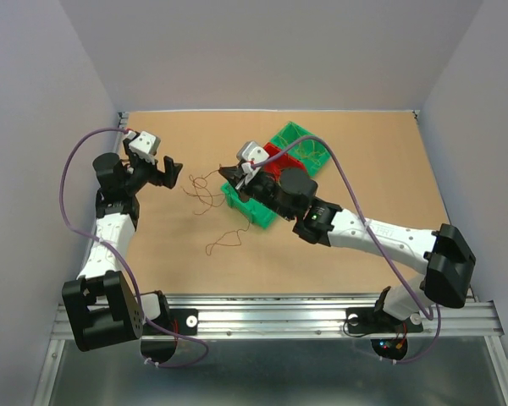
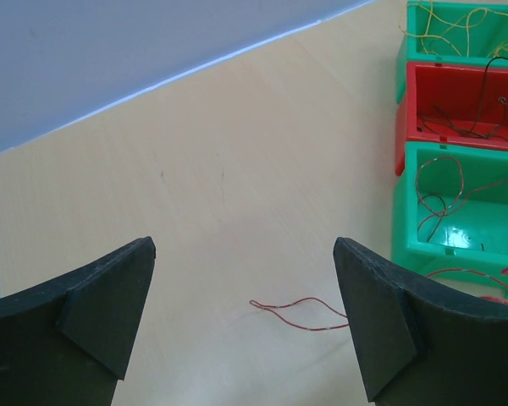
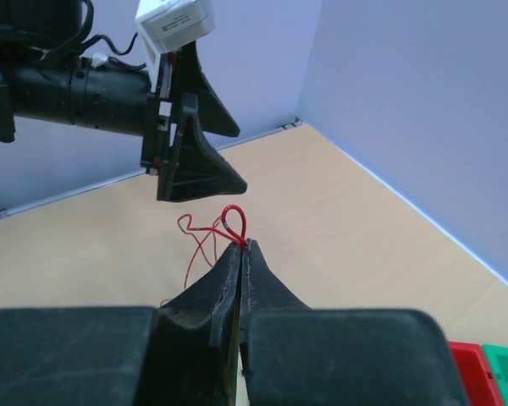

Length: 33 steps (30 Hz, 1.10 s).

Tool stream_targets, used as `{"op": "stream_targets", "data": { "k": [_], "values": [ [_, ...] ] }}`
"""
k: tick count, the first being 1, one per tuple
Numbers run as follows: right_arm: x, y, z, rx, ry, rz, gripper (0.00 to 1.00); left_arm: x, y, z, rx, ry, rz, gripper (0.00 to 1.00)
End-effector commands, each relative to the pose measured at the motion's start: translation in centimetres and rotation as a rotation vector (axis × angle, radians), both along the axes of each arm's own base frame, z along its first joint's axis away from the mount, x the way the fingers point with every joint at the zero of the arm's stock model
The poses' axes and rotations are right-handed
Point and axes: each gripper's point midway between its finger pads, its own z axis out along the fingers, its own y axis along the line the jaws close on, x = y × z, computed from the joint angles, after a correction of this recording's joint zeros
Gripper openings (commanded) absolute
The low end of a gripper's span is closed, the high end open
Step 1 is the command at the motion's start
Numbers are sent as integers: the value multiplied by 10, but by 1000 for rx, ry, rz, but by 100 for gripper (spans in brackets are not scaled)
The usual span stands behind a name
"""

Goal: Untangle the cables

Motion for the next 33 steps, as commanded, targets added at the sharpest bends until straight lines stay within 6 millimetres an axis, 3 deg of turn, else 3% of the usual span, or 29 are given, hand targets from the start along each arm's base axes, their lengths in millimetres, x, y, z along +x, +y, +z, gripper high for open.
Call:
{"op": "stream_targets", "data": {
  "k": [1, 12, 21, 27, 33],
  "values": [
    [-3, -15, 73, 139, -134, -42, 1, -6, -11, 8, -1, -36, -84, 99],
    [-8, -17, 116, 217, -178, -30, 1, -21, -33, 7, 13, -61, -252, 99],
    [-15, -34, 167, 318, -241, -47, 1, -24, -38, 1, -17, -26, -338, 99],
    [-21, -53, 196, 415, -281, -73, 1, -42, -49, 3, -62, -26, -506, 99],
    [-25, -53, 213, 444, -298, -54, 1, -66, -63, 6, -56, -73, -638, 99]
  ]
}}
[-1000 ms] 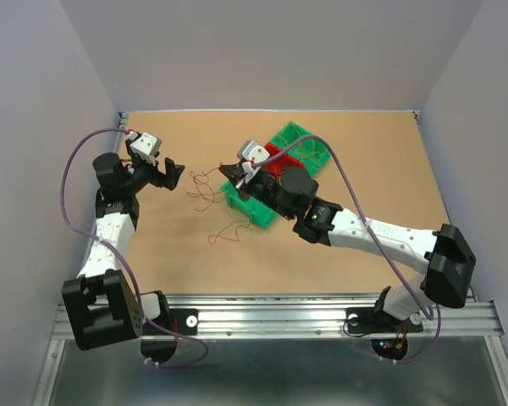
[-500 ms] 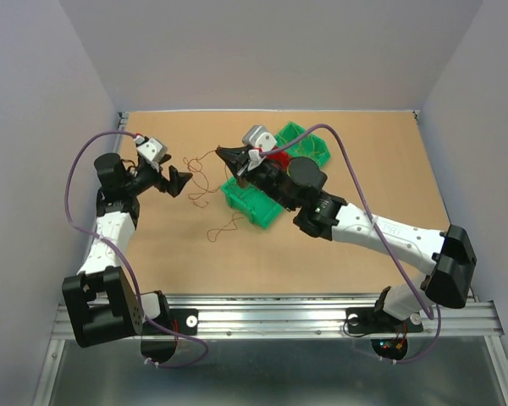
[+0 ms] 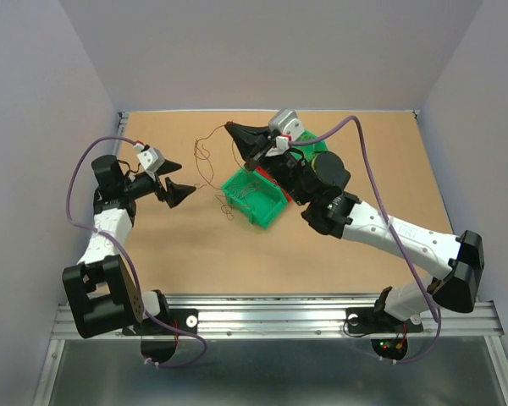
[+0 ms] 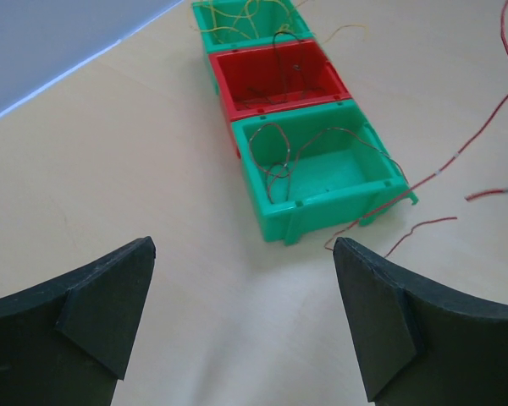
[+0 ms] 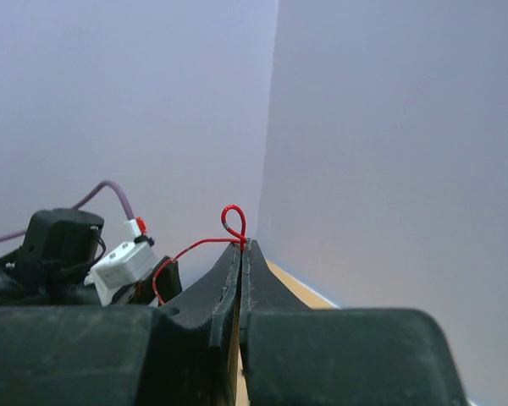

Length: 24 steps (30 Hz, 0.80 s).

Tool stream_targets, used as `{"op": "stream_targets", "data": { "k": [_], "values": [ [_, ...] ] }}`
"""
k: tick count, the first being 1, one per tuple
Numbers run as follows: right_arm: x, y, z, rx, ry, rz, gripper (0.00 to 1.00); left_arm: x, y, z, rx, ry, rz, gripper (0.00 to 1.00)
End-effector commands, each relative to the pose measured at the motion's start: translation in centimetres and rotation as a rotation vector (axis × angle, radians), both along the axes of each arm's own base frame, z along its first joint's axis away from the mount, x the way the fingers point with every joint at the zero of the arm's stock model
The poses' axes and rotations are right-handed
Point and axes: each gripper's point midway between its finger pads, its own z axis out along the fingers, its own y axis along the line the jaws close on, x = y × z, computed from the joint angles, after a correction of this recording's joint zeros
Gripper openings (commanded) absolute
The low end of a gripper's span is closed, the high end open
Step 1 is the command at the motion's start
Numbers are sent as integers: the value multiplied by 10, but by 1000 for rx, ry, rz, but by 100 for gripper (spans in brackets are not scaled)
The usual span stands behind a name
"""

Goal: Untangle the cables

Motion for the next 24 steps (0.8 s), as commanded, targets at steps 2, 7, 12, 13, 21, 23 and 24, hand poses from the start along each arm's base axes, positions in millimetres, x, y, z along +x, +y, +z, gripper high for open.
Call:
{"op": "stream_targets", "data": {
  "k": [2, 7, 12, 13, 21, 23, 24],
  "values": [
    [-18, -24, 75, 170, -99, 7, 1, -25, -16, 23, 10, -144, -151, 99],
    [-21, -19, 87, 197, -111, 35, 1, -33, -32, 22, 30, -180, -197, 99],
    [-25, -12, 102, 229, -124, 78, 1, -35, -43, 18, 23, -170, -237, 98],
    [-26, -13, 106, 238, -128, 82, 1, -34, -44, 18, 24, -170, -240, 98],
    [-25, -3, 118, 269, -144, 108, 1, -33, -58, 7, 37, -156, -265, 98],
    [-26, 0, 121, 284, -150, 122, 1, -31, -64, 3, 49, -155, -268, 98],
    [-26, 1, 122, 288, -150, 127, 1, -30, -65, 2, 52, -154, -271, 98]
  ]
}}
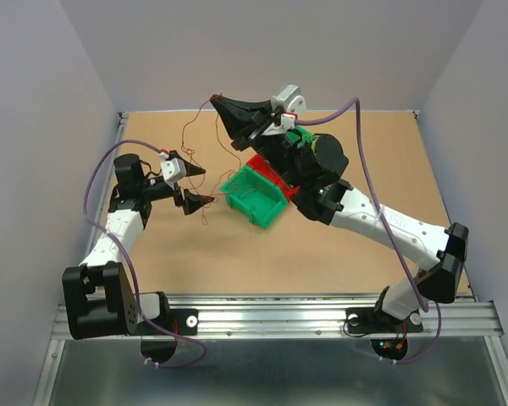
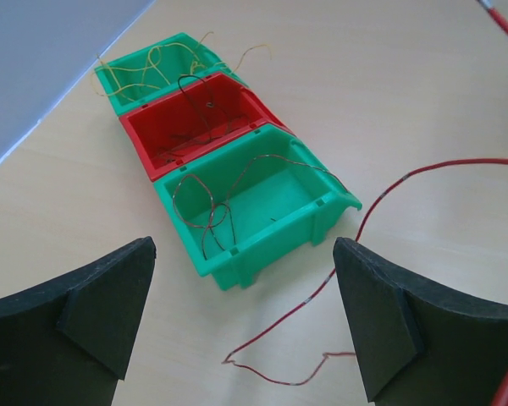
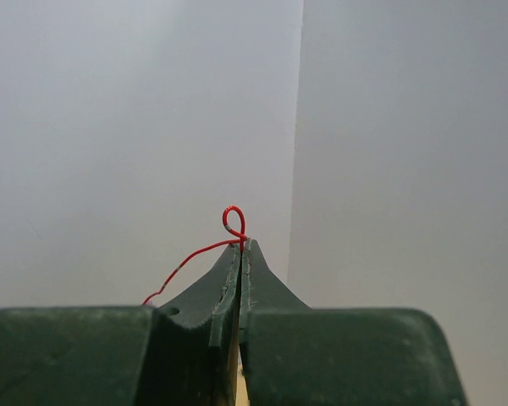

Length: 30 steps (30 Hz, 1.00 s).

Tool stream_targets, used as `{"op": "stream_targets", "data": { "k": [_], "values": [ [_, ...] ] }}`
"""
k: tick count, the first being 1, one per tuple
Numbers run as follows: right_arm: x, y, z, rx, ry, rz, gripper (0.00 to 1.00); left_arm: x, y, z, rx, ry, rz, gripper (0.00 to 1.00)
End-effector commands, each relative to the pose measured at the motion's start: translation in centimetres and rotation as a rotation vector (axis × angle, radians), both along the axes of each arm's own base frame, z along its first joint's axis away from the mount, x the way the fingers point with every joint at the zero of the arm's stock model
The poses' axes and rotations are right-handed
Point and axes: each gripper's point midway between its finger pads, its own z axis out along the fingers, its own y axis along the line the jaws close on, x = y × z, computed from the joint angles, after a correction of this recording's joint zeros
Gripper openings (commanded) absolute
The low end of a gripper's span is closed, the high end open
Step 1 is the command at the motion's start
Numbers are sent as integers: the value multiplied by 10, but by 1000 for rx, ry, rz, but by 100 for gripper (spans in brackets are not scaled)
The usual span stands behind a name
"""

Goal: Untangle the cables

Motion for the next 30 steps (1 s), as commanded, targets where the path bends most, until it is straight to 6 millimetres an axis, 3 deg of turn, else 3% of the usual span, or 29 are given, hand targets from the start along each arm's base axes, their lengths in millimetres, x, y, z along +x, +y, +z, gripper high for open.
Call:
{"op": "stream_targets", "data": {
  "k": [1, 3, 5, 22, 28, 29, 30],
  "values": [
    [-18, -12, 46, 129, -70, 46, 1, 2, -11, -6, 23, -24, -18, 95],
    [-18, -13, 48, 147, -70, 46, 0, 5, -14, -11, 32, -12, -19, 85],
    [-18, -15, 50, 160, -67, 42, 1, 3, -17, -14, 35, 9, -35, 84],
    [-15, -36, 76, 263, -121, -35, 1, -4, -15, -13, 69, -33, -80, 86],
    [-17, -40, 82, 279, -143, -41, 0, -8, -2, -5, 48, -47, -104, 87],
    [-18, -40, 81, 278, -144, -42, 1, -16, -1, -7, 30, -12, -120, 88],
    [-17, -41, 81, 280, -144, -47, 1, -14, 3, -8, 47, -78, -132, 88]
  ]
}}
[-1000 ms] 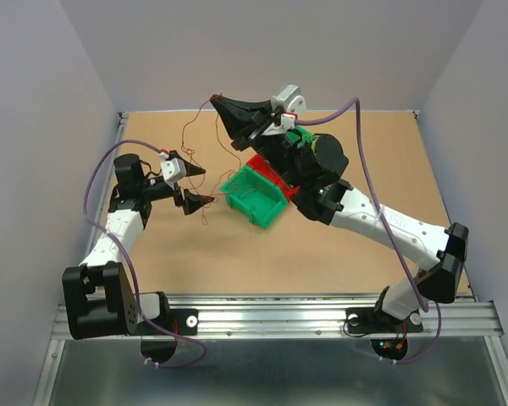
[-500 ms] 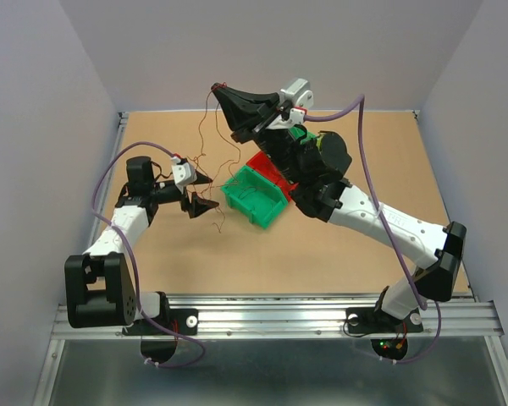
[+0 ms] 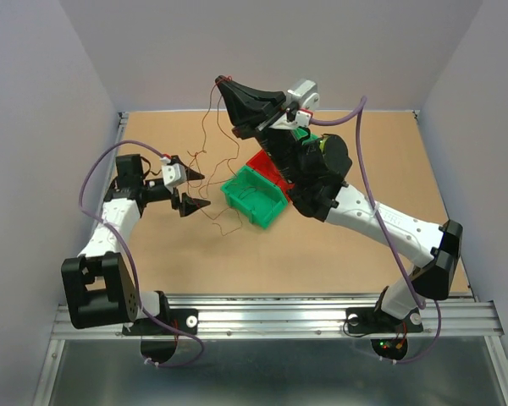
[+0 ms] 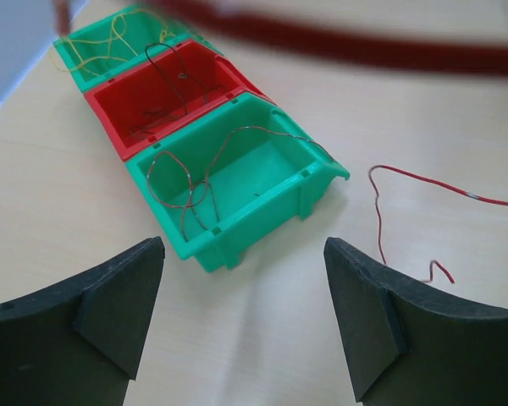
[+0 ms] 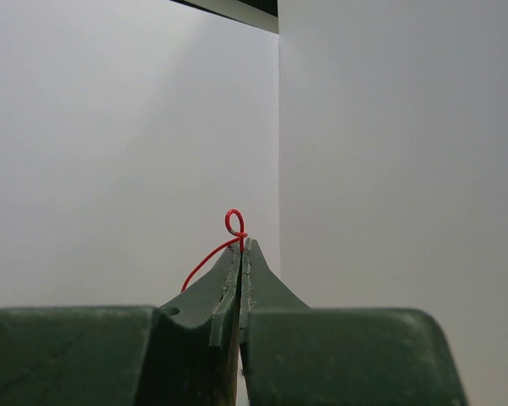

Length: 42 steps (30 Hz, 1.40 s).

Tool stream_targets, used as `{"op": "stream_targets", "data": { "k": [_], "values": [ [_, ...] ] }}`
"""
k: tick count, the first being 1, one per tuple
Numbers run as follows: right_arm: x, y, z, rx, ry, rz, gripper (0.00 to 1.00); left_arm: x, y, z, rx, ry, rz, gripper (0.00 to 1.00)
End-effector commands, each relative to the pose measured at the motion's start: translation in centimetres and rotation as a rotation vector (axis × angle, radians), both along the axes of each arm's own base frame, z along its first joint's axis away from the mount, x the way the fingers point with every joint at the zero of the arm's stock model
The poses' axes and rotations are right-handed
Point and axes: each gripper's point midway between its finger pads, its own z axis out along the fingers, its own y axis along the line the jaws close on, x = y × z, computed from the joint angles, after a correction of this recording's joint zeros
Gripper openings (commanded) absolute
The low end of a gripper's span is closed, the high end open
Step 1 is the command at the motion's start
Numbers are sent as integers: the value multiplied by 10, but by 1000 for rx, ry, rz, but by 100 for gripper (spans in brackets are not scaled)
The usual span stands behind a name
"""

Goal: Untangle the cables

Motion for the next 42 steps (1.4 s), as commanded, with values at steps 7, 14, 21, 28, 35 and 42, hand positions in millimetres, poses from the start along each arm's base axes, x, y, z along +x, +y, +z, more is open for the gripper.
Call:
{"op": "stream_targets", "data": {
  "k": [7, 14, 21, 28, 35, 42],
  "values": [
    [-14, -30, 44, 140, -78, -42, 1, -37, -2, 6, -46, -55, -175, 90],
    [-4, -32, 40, 165, -76, -97, 1, -45, -4, 11, -53, -114, -178, 90],
    [-2, -25, 44, 213, -85, -77, 1, -42, -6, 17, -111, -107, -169, 90],
    [-1, -21, 44, 240, -84, -55, 1, -21, -3, 23, -167, -52, -148, 99],
    [-1, -18, 41, 259, -87, -33, 0, -7, 0, 27, -199, -24, -133, 99],
    [3, -10, 42, 277, -84, -24, 1, -7, -4, 23, -201, -13, -147, 99]
  ]
}}
